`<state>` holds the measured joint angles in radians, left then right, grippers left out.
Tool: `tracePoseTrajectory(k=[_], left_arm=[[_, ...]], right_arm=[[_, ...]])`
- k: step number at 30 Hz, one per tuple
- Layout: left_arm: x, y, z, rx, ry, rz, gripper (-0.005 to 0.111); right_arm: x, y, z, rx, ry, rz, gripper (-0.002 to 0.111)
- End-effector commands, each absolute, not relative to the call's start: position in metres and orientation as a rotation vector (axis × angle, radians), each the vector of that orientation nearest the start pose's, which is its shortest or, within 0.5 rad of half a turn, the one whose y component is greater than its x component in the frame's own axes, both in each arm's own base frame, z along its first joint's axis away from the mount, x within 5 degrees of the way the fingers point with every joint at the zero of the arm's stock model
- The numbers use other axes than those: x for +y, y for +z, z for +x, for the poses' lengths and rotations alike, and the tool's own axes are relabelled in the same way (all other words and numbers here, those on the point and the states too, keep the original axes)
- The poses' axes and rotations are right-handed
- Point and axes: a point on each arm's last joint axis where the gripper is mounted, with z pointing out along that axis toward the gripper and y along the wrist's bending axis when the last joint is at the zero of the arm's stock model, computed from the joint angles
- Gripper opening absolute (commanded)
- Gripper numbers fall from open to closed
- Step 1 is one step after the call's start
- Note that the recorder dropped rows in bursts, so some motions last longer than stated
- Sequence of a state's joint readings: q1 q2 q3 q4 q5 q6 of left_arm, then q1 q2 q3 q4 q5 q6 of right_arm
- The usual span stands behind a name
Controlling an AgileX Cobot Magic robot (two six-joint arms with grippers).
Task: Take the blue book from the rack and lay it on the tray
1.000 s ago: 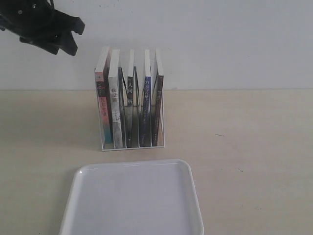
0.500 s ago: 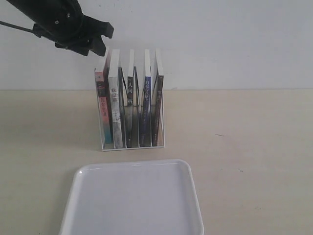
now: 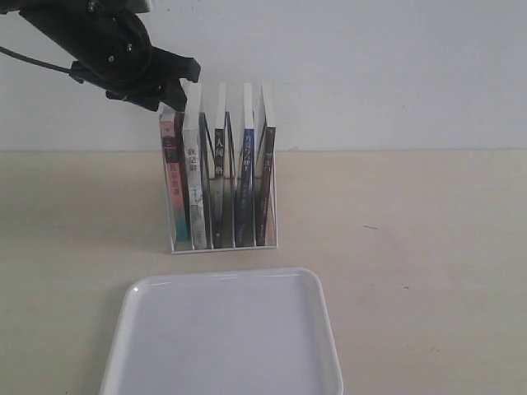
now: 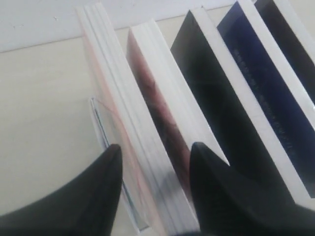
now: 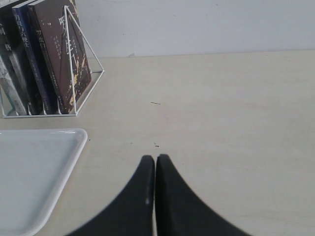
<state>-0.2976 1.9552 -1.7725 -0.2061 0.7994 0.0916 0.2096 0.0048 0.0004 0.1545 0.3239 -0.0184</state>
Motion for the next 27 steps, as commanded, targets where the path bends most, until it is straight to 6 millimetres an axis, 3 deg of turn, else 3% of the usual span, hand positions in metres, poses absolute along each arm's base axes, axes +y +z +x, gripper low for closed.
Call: tracePoseTrajectory(k=[1,7,15,27], left_arm=[[-0.147,0.298,0.428,2.446,-0.329,0.340,0.043],[-0.140,0.296,0.428,2.479,-0.243,0.306,0.043],[-0.140,0.295,0.428,2.489,-0.260,0.260,0.043],[-0.148,0.277,0.432,2.537,-0.282,0.245,0.042]], right_arm=[[0.015,0.185,0.052,1.796,0.276,-0.112,0.000],[0.015,0.185,0.052,1.796,0.276,-0.112,0.000],[0.015,0.185,0.052,1.796,0.276,-0.112,0.000],[0.015,0.185,0.052,1.796,0.276,-0.112,0.000]])
